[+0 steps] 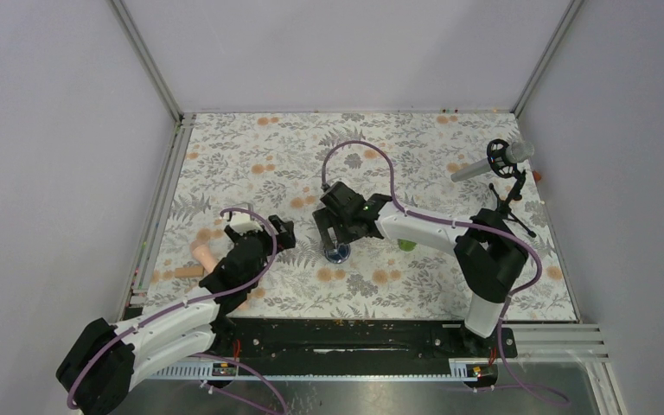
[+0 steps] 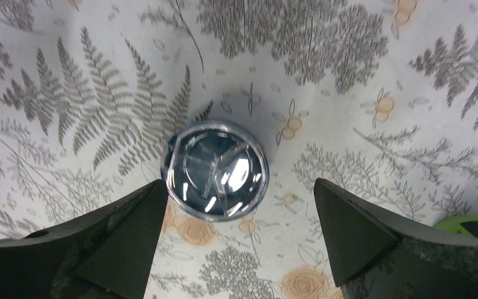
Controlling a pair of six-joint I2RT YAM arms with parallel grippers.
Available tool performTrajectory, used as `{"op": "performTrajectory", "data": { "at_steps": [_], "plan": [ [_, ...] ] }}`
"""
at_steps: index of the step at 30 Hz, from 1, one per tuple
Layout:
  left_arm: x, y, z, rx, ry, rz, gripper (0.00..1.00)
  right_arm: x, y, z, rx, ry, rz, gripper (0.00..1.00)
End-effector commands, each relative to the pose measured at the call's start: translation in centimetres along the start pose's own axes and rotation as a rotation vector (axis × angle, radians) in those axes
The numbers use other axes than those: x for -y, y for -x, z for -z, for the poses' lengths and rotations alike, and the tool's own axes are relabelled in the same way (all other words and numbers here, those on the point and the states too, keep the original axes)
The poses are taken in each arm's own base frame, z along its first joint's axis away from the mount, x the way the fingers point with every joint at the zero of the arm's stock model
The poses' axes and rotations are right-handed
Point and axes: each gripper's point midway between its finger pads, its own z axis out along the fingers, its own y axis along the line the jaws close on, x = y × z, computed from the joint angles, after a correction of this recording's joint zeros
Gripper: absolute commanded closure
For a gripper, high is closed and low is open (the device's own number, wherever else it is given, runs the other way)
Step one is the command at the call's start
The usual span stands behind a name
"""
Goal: Sort the pills into containers
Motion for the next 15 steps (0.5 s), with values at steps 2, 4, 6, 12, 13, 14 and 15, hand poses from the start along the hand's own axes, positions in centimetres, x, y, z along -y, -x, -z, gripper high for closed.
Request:
{"op": "performTrajectory", "data": {
  "at_steps": [2,4,6,12,13,14,15],
  "plan": [
    [0.4,0.4,-0.3,0.004,0.006,0.028,0.04,0.3,3.2,-0.7,0.043,-0.102,0.028,0.08],
    [0.4,-0.1,-0.3,-0.013,0.004,0.034,0.07,0.3,3.5,-1.4,0.033,-0.128,0.029,0.1],
    [0.2,-0.7,-0.2,-0.033,0.007,0.049,0.1,0.5,3.7,-2.1,0.018,-0.158,0.037,0.12],
    [-0.1,-2.2,0.4,-0.073,-0.004,0.116,0.15,1.6,2.4,-3.6,-0.04,-0.224,0.069,0.18],
    [-0.3,-2.4,0.5,-0.076,-0.003,0.121,0.16,1.9,2.1,-3.6,-0.05,-0.236,0.069,0.19],
    [-0.3,-2.6,0.6,-0.08,-0.004,0.125,0.16,2.2,1.9,-3.5,-0.057,-0.248,0.069,0.2],
    [-0.4,-2.8,0.6,-0.083,-0.005,0.13,0.16,2.5,1.7,-3.4,-0.063,-0.263,0.067,0.21]
  ]
}}
